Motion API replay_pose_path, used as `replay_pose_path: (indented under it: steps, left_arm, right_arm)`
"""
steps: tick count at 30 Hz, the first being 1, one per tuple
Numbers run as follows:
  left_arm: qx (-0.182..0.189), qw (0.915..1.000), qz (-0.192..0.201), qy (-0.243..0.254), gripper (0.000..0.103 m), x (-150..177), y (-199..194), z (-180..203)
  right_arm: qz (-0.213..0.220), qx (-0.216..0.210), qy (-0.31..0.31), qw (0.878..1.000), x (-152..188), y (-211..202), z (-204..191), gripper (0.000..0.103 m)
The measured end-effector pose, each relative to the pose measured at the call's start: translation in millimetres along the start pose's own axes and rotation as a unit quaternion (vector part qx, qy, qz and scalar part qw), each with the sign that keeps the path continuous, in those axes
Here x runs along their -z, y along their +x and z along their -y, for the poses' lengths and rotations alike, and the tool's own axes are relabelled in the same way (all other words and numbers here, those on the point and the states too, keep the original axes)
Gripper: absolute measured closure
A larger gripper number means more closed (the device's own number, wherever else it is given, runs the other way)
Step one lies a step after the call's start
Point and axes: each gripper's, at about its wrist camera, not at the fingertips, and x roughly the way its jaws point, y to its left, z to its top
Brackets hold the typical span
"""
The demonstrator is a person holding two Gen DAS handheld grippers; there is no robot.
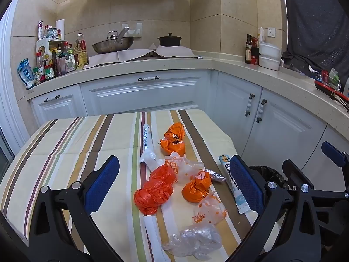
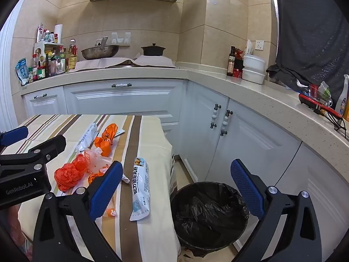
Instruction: Collect trash
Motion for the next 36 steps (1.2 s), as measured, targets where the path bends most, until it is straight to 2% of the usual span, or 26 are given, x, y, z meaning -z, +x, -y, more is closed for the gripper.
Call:
replay_pose_path:
  steps: [36]
  left_arm:
    - [0.001,1.0,-0.005,-0.001,0.004,0.2,-1.3,-1.2]
  right_arm:
    - [0.0,0.004,-0.003,1.0,-4.8,-3.9,1.5,0.007]
